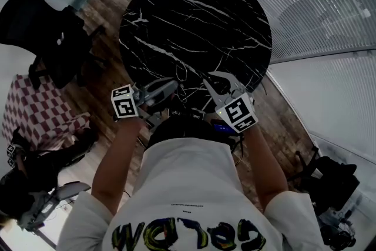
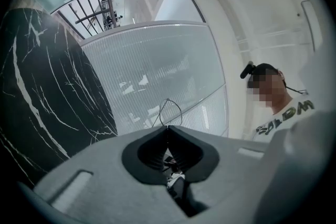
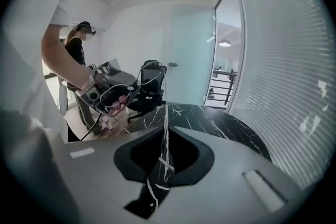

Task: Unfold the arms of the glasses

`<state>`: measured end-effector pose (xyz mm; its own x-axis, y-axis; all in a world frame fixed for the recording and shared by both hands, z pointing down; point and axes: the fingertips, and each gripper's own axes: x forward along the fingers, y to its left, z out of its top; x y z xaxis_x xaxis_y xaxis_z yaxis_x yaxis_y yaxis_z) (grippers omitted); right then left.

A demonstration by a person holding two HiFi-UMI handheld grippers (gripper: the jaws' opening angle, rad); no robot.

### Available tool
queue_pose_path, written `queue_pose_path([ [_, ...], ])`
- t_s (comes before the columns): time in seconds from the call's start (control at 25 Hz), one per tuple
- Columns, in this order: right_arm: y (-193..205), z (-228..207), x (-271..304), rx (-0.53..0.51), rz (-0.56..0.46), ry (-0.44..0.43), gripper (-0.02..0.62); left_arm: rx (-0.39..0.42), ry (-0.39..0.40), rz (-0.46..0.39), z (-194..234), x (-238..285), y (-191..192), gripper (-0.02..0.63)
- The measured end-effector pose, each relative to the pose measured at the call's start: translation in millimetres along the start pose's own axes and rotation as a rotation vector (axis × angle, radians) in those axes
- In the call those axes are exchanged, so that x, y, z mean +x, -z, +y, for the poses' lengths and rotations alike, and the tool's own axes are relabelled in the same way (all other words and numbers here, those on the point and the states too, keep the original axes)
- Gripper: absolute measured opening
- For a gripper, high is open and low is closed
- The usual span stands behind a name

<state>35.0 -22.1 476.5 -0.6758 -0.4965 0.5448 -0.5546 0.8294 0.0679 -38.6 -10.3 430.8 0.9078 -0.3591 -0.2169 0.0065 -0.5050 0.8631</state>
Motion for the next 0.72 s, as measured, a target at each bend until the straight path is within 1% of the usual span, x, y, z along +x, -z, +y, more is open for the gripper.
queue_pose_path([
  [0.04,1,0,0,-0.008,0.004,0.002,0.022,-0.002,-0.001,0.004,0,0,1,0.009],
  [0.08,1,-1,0,-0.010,0.007,0.002,0.020,-0.004,-0.001,0.007,0,0,2,0.008],
  [0.52,6,-24,-8,-0.023,0.025,0.049,0.018,-0.042,-0.011,0.070,4,0,15,0.009],
  [0.6,8,-28,-10,-0.049,0.035,0.058,0.020,-0.053,-0.009,0.084,4,0,19,0.009],
  [0.72,10,-33,-12,-0.117,0.061,0.080,0.023,-0.069,-0.005,0.104,4,0,27,0.009],
])
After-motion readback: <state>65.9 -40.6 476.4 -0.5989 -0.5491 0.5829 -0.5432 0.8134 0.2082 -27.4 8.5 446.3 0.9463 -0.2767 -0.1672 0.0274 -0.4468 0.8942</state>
